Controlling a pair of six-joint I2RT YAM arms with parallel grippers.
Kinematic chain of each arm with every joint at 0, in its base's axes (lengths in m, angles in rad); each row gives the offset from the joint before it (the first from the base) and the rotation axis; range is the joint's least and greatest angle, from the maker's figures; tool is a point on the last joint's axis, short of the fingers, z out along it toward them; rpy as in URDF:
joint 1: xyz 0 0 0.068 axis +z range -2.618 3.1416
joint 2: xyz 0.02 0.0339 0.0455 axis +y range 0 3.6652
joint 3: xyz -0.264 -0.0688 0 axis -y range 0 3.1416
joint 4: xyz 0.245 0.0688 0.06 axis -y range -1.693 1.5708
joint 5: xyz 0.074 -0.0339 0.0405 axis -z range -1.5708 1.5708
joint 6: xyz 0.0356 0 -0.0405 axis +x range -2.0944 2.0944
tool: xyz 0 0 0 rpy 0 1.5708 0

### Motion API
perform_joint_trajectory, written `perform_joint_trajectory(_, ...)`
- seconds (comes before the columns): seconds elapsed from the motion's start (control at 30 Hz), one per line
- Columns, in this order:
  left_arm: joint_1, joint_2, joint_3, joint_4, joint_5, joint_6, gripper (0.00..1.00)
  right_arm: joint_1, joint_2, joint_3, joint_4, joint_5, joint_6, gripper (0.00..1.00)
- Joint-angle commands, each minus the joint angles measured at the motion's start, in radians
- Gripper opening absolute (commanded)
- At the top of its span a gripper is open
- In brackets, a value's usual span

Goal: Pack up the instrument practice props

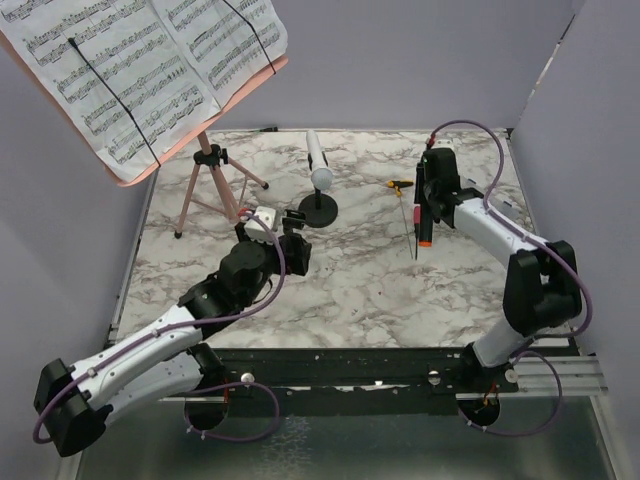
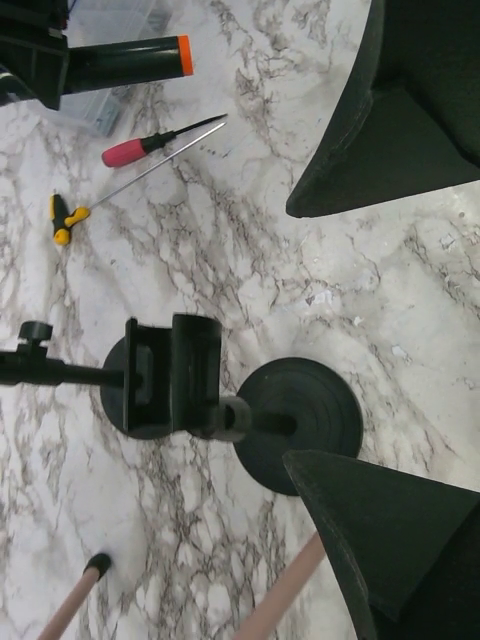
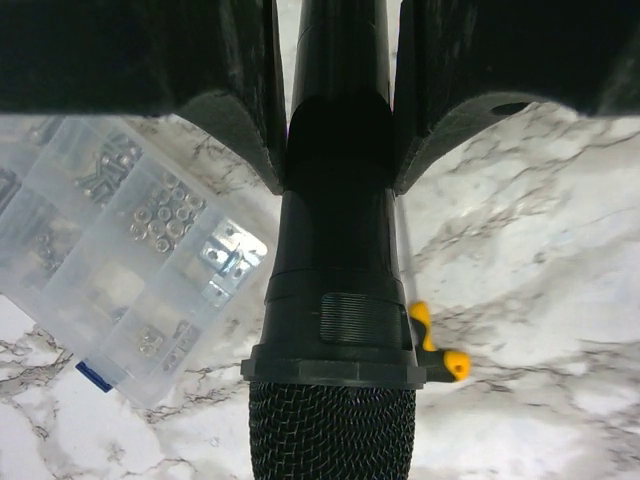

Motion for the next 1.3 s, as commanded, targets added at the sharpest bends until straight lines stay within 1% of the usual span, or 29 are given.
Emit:
perform_joint_trajectory(0.0, 0.014, -0.143, -0.083, -0.022, -0.105, 0.049, 0.99, -0.06, 0.143, 0.094, -0.019, -0.033, -0.098, 0.01)
perform_joint_trajectory(0.13, 0.014, -0.222, -0.131, 0.006, -0.164, 0.044, 0.99, -0.096, 0.252, 0.173, -0.032, -0.03, -0.134, 0.01)
perform_joint_trajectory(0.17, 0.015, -0.231, -0.137, 0.015, -0.17, 0.046, 0.99, -0.105, 0.274, 0.189, -0.035, -0.039, -0.167, 0.01)
perform_joint_trajectory(0.3, 0.019, -0.246, -0.14, 0.047, -0.22, 0.052, 0.99, -0.13, 0.351, 0.252, -0.048, -0.092, -0.189, 0.01)
perform_joint_trajectory(0.4, 0.034, -0.254, -0.146, 0.052, -0.227, 0.052, 0.99, -0.132, 0.398, 0.283, -0.055, -0.112, -0.209, 0.01)
perform_joint_trajectory(0.7, 0.061, -0.249, -0.149, 0.058, -0.229, 0.055, 0.99, -0.147, 0.483, 0.315, -0.051, -0.1, -0.25, 0.01)
perform_joint_trajectory(0.87, 0.07, -0.238, -0.148, 0.061, -0.223, 0.054, 0.99, -0.177, 0.494, 0.312, -0.044, -0.067, -0.261, 0.01)
perform_joint_trajectory(1.03, 0.074, -0.232, -0.149, 0.066, -0.217, 0.053, 0.99, -0.198, 0.493, 0.306, -0.043, -0.083, -0.274, 0.01)
perform_joint_trajectory(1.1, 0.076, -0.232, -0.15, 0.071, -0.212, 0.05, 0.99, -0.197, 0.494, 0.307, -0.045, -0.089, -0.278, 0.03)
perform_joint_trajectory(1.17, 0.079, -0.229, -0.15, 0.072, -0.208, 0.049, 0.99, -0.197, 0.498, 0.316, -0.055, -0.1, -0.277, 0.08)
perform_joint_trajectory(1.23, 0.079, -0.229, -0.15, 0.072, -0.207, 0.049, 0.99, -0.197, 0.503, 0.329, -0.071, -0.119, -0.269, 0.14)
perform_joint_trajectory(1.27, 0.08, -0.229, -0.15, 0.072, -0.208, 0.049, 0.99, -0.199, 0.503, 0.336, -0.079, -0.129, -0.264, 0.19)
